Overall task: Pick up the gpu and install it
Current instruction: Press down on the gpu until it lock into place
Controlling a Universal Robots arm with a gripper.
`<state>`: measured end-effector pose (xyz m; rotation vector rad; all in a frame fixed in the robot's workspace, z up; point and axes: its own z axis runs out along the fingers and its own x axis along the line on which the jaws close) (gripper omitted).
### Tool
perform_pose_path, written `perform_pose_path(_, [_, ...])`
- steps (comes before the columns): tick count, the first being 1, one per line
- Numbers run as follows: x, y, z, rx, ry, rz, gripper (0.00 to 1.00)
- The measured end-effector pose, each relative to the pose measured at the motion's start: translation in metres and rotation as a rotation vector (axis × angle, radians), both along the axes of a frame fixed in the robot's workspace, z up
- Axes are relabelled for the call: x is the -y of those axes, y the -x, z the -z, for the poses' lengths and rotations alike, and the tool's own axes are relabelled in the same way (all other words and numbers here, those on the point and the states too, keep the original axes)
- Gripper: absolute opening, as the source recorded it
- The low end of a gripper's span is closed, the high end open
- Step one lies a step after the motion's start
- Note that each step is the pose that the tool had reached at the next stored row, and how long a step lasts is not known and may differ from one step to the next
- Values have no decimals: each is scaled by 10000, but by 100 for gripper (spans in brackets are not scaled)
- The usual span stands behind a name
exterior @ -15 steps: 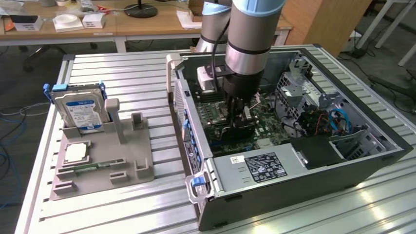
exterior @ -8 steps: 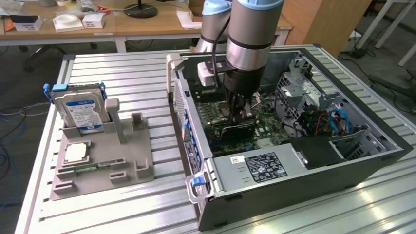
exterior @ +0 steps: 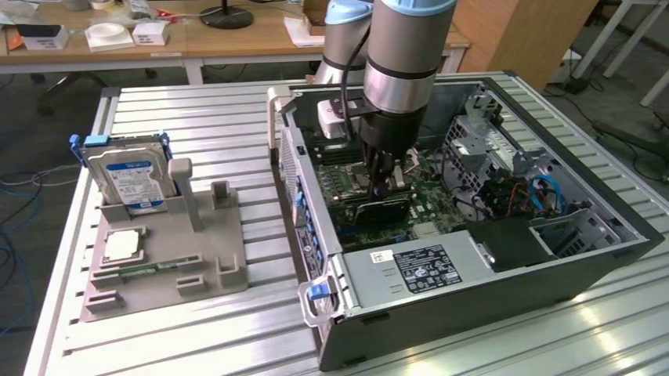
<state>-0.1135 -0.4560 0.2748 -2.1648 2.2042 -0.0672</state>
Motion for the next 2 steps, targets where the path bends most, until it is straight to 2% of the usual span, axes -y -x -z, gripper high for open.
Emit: perform_pose_path(2, [0, 0, 0, 0, 0, 0, 10])
